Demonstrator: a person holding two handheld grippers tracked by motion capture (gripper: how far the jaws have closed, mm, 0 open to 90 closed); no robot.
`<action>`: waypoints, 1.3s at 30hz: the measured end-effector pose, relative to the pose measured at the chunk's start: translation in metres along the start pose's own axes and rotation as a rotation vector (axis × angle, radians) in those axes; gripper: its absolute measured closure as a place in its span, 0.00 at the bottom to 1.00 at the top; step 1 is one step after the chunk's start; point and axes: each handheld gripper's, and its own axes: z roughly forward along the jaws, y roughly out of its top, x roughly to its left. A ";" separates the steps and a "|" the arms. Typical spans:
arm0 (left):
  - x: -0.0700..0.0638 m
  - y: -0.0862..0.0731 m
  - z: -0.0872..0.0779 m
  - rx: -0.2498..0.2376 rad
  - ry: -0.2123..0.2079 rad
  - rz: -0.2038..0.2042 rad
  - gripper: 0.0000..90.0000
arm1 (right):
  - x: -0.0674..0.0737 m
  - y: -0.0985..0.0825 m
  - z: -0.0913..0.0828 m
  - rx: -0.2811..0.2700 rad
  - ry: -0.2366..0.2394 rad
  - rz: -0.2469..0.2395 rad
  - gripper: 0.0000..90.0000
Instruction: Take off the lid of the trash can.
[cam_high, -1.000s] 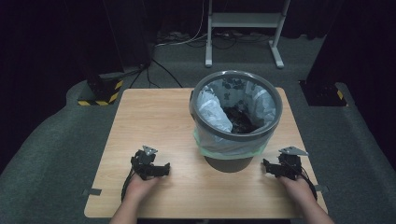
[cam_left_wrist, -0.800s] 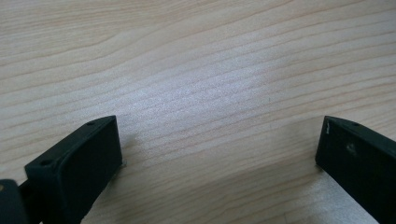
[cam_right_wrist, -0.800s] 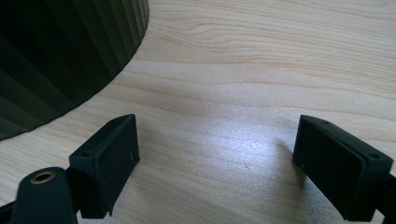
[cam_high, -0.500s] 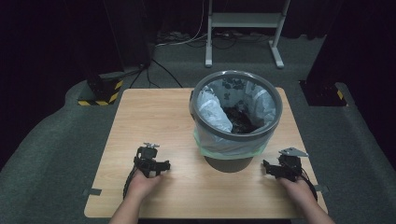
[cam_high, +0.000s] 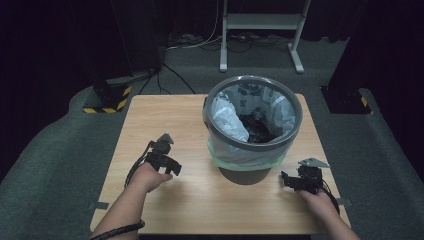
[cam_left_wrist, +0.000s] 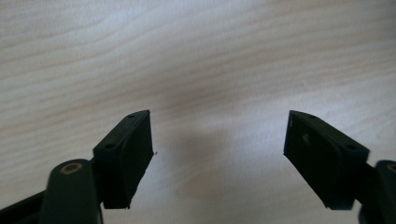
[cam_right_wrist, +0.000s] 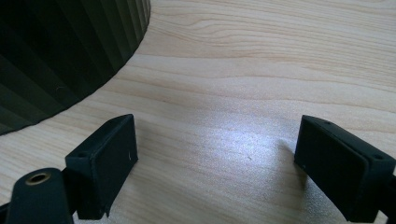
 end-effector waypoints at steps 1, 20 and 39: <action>0.002 0.003 -0.007 0.060 0.000 0.052 0.26 | 0.000 0.000 0.000 0.000 0.000 0.001 0.14; -0.026 0.065 -0.109 0.267 0.092 -0.099 0.42 | -0.001 0.001 0.001 -0.002 0.013 -0.011 0.14; -0.051 0.100 -0.181 0.175 0.099 -0.052 0.44 | 0.000 0.001 0.001 0.002 0.015 -0.007 0.14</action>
